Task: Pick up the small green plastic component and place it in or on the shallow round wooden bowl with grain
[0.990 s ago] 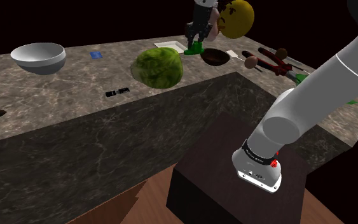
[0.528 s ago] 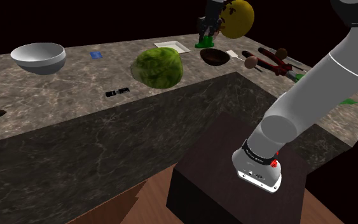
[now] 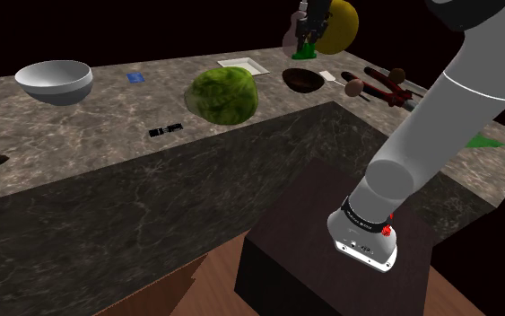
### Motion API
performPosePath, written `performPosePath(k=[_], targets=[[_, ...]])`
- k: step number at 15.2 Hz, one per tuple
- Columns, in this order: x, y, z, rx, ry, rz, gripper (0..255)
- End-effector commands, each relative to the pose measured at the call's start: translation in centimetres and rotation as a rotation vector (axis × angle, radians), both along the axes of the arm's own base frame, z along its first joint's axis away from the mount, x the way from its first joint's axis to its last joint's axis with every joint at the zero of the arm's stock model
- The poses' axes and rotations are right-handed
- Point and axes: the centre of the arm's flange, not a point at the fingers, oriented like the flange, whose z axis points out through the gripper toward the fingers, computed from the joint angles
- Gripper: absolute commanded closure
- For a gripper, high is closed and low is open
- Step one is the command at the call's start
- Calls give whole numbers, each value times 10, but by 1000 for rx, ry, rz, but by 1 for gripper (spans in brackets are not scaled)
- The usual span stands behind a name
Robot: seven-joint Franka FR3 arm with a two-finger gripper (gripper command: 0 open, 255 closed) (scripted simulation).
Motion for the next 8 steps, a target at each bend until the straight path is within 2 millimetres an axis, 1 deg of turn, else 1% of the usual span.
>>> performPosePath(k=[1, 3, 8], targets=[[-5, -28, 2, 0, 0, 2, 255], [-7, -51, 4, 0, 0, 2, 255], [-7, -51, -23, 0, 0, 2, 255]])
